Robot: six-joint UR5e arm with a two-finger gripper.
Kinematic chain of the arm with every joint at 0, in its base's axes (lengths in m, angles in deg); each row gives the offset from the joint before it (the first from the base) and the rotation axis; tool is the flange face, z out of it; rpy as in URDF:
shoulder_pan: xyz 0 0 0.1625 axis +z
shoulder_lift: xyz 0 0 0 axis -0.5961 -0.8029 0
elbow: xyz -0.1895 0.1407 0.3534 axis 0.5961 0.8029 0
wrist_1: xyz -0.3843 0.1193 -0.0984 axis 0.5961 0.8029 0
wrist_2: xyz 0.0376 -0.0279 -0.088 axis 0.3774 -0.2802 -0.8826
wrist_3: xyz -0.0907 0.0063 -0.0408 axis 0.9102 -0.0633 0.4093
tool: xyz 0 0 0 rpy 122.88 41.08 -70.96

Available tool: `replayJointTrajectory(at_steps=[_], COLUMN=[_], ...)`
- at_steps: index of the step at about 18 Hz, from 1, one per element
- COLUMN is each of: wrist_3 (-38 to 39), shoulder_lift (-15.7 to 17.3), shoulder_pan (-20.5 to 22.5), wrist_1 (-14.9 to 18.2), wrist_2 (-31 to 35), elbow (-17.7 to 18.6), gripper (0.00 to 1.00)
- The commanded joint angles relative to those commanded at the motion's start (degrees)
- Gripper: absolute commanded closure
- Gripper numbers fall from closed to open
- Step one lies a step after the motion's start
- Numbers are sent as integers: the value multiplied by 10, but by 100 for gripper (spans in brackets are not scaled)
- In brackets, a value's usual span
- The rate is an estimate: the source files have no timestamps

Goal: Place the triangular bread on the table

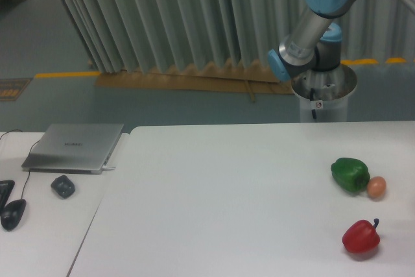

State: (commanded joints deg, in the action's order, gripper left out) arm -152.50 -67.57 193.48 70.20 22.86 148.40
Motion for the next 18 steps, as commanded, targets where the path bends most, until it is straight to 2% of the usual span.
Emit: replayJointTrajectory(at_steps=[8, 12, 18], wrist_3=[10, 23, 38], shoulder_lift=[-4, -6, -12], shoulder_pan=[-3, -6, -8], wrist_1=[0, 1, 0], wrist_2=[21, 20, 22], elbow=[2, -24, -20], gripper=[0, 0, 0])
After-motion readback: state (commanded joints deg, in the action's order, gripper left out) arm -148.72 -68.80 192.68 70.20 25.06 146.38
